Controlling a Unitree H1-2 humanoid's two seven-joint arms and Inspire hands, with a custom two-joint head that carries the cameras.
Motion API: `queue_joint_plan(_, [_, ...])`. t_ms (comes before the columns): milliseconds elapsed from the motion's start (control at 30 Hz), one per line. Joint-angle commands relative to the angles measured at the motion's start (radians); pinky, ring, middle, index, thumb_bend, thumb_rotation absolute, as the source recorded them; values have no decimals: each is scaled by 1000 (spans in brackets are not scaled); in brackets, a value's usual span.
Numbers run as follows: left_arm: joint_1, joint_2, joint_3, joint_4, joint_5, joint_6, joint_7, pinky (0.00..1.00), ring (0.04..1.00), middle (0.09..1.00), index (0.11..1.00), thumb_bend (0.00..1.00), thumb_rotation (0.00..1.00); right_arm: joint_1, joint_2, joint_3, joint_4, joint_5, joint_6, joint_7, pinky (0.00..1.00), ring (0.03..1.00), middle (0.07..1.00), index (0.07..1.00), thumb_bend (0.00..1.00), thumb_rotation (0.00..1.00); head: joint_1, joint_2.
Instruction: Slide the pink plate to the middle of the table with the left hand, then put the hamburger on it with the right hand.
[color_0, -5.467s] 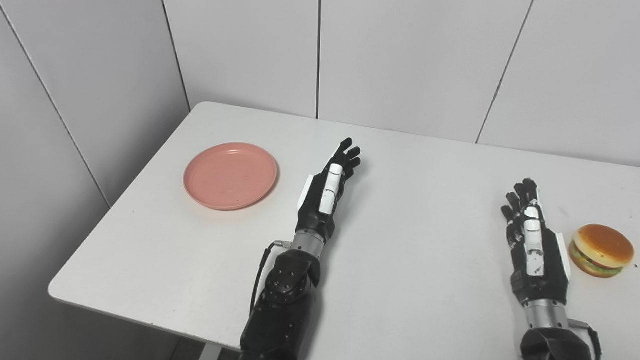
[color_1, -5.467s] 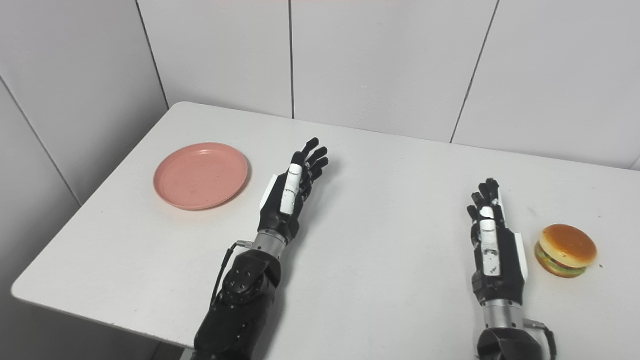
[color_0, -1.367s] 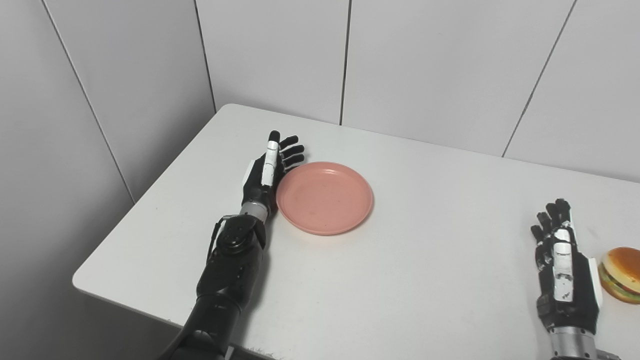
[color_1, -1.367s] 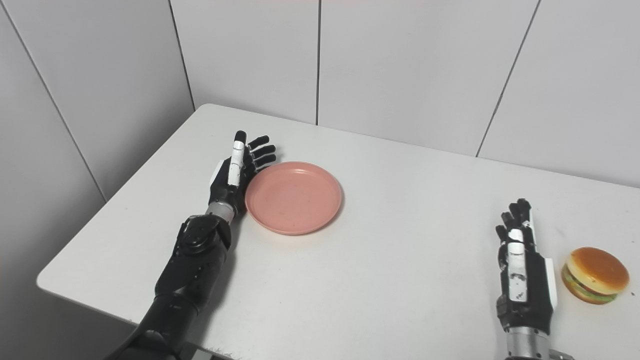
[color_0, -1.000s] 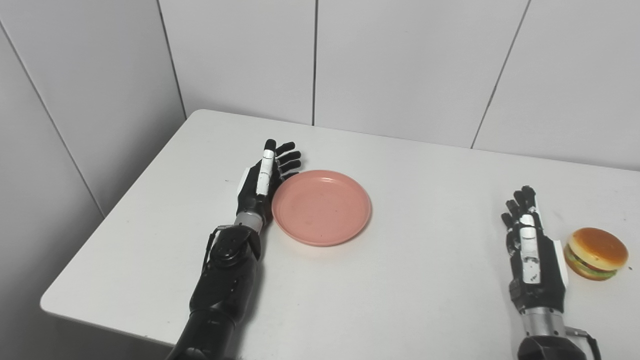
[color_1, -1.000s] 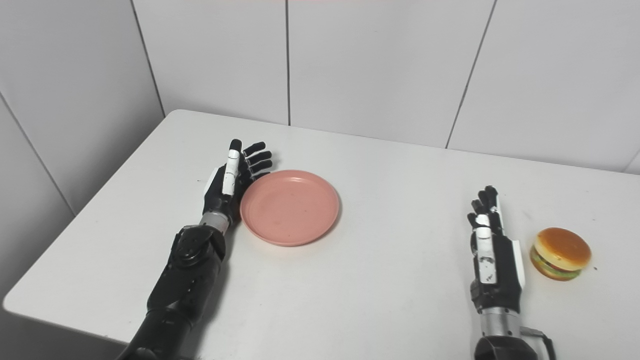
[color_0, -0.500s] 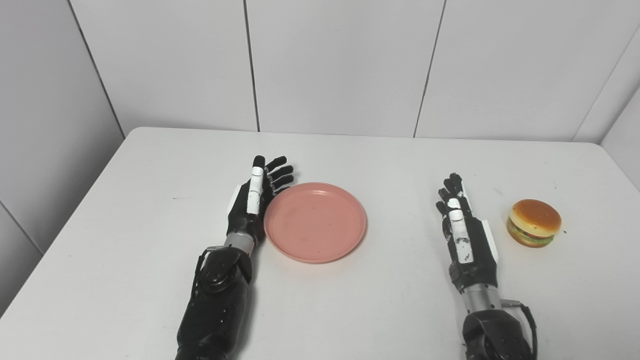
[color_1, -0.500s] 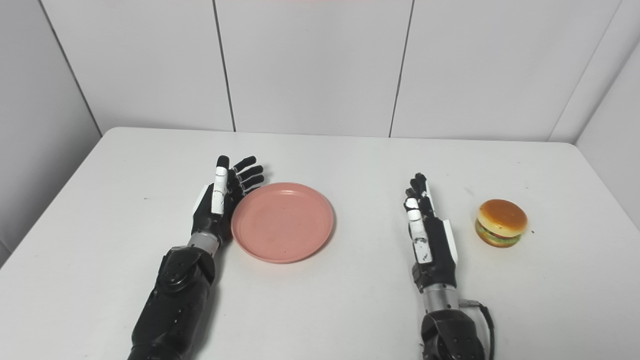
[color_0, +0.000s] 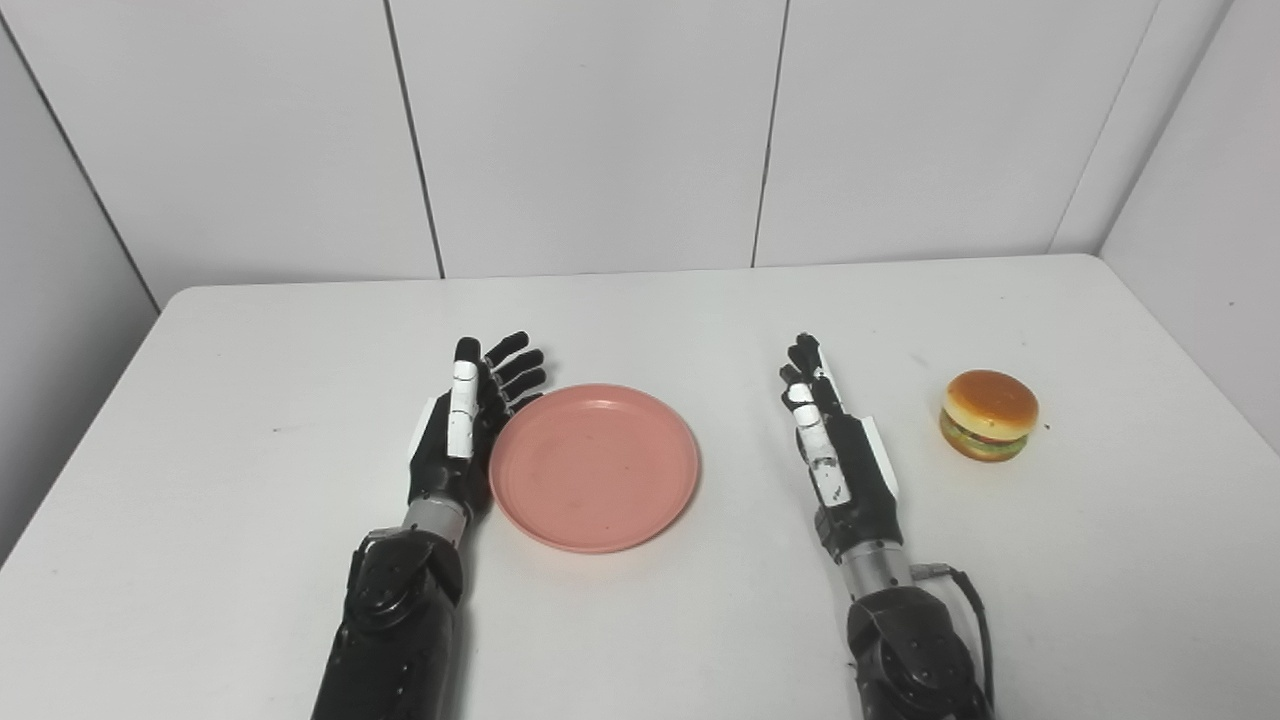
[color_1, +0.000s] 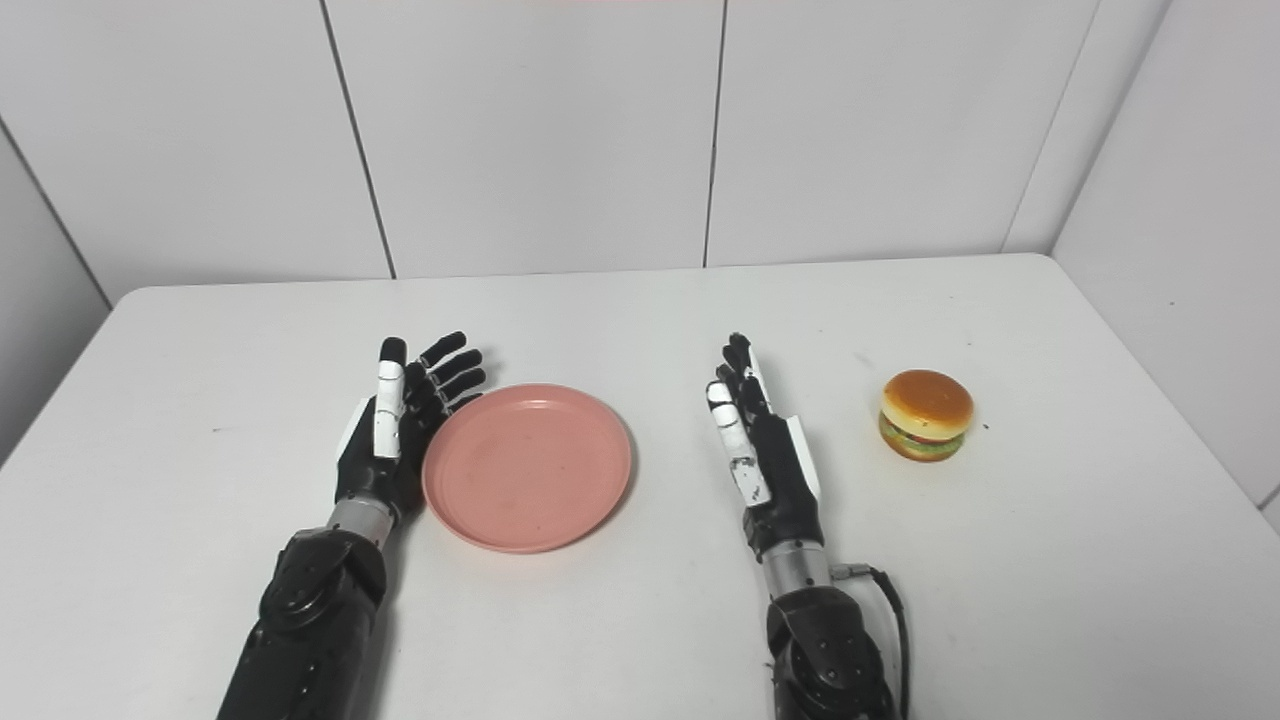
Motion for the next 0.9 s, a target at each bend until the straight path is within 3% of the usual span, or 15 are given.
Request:
queue_joint_plan(0, [-2,-2,-14,-6,4,11,-14,775,807,791,779,840,1000,6,13,7,21,-5,-45,-3,1000,984,996,1000,607,907,1,0])
queue_joint_plan(500, [11,-13,-29,-5,3,-8,-36,800,831,809,788,842,999,9,17,10,-8,-32,-50,-33,975,970,986,995,616,857,-31,19])
queue_joint_plan(667, [12,-23,-33,-4,-5,-21,-40,771,827,812,791,841,985,12,11,0,-76,-13,-15,-30,998,989,991,993,650,812,-37,27])
queue_joint_plan(867, [11,-30,-38,0,5,-22,-36,774,833,821,800,854,988,-14,-10,-32,-153,-79,-63,-89,927,925,945,963,627,742,-33,33])
